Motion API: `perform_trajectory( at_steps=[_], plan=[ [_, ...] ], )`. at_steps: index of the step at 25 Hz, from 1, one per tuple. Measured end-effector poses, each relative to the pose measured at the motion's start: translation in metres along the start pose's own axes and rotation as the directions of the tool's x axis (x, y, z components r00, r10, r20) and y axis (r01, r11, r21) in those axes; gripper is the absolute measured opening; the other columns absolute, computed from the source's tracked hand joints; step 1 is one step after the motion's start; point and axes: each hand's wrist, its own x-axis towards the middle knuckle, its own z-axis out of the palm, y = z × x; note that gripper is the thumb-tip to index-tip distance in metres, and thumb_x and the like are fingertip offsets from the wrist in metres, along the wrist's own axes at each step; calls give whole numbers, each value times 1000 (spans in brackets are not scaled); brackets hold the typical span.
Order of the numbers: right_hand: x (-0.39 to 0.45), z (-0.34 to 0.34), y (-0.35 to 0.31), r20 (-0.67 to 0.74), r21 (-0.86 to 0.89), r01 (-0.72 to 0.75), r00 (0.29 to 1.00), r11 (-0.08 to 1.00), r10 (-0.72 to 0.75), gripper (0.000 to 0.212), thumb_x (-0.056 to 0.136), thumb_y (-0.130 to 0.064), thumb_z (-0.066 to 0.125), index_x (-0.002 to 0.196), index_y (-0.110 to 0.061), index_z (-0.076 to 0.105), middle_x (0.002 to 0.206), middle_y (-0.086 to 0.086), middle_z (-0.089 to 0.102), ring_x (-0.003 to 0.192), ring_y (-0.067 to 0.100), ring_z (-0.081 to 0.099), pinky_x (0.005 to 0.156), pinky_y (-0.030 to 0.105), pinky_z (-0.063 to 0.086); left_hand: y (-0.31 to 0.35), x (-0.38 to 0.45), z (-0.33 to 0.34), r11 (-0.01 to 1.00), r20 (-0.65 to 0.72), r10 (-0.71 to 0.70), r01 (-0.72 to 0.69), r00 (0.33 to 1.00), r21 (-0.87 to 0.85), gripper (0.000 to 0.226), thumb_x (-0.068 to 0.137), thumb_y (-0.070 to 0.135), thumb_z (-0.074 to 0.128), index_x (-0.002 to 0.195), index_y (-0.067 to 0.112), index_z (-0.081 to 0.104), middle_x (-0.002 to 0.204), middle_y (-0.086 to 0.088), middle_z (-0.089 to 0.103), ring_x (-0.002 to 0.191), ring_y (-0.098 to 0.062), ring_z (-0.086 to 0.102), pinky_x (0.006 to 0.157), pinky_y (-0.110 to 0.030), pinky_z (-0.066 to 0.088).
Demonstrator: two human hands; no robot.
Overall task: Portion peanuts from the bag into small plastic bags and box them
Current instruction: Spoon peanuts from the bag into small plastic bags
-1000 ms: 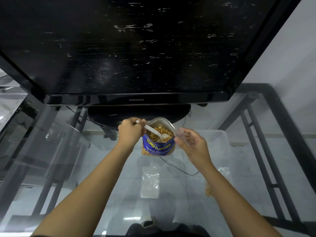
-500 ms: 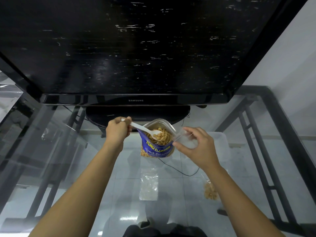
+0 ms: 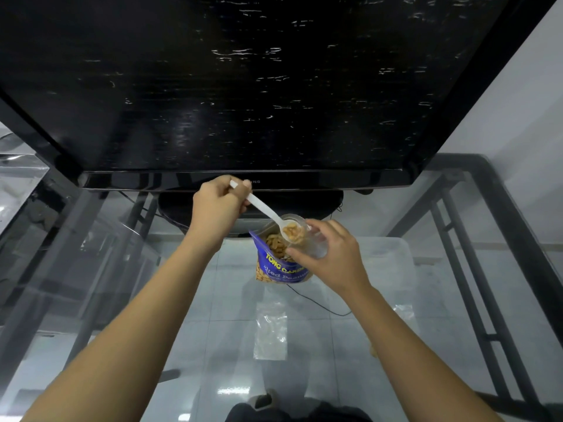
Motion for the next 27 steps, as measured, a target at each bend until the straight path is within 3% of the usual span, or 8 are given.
perform_trajectory(
  at_steps=[5,10,12,15,18,21,25,27],
  plan=[
    [-1,9,-10,-2,83,-48,999,995,48,69,61,-50,79,118,-17,59,100,-6,59,90,9,55,78,20,44,28,-17,7,907,122,318,-339,940,250,18,90,24,58,77,14,64,63,-11,63,56,-14,54,54,-16,40],
    [0,7,-16,-135,181,-81,985,980,106,53,69,-44,75,113,-19,61,97,-5,63,82,7,57,71,15,47,51,-29,-2,718,183,592,-617,785,322,16,88,23,60,78,12,66,57,10,52,58,0,50,54,-8,33],
    [0,4,-13,-134,210,-106,982,972,136,54,69,-38,79,115,-16,61,97,-6,61,83,5,57,71,8,45,49,-20,-9,761,50,583,-567,811,316,18,88,27,58,77,15,65,57,1,57,55,-8,51,53,-14,36],
    [-3,-6,-4,-102,294,-199,966,935,238,55,70,-34,79,118,-16,59,103,-6,62,90,4,58,70,5,47,28,3,-17,931,-147,364,-352,920,99,18,88,30,56,72,22,62,64,-14,63,55,-19,53,59,-33,47],
    [-8,-13,8,-17,411,-294,944,863,330,49,72,-35,77,116,-26,57,106,-6,64,96,5,60,70,8,50,-6,8,-5,904,40,360,-359,932,233,15,89,25,59,75,21,65,65,-4,64,57,-3,53,61,-26,46],
    [-12,-13,15,42,413,-342,933,844,357,44,72,-36,77,110,-32,55,100,-10,66,96,7,62,72,14,53,-28,-4,17,697,417,501,-639,759,325,16,88,20,59,89,9,71,80,-2,68,71,1,55,66,-1,38],
    [-17,-14,19,79,413,-358,930,838,358,48,74,-37,74,118,-23,58,102,-10,66,99,7,61,78,19,52,-33,-1,30,821,252,357,-431,899,374,19,91,22,56,90,10,70,71,-2,67,62,-5,57,53,-5,38],
    [-19,-15,20,90,426,-358,931,831,355,49,75,-36,74,119,-23,57,99,-11,67,98,8,62,80,23,53,-31,-3,34,805,243,341,-416,908,423,20,91,24,55,90,10,70,66,-1,63,57,-4,54,50,-8,36]
  ],
)
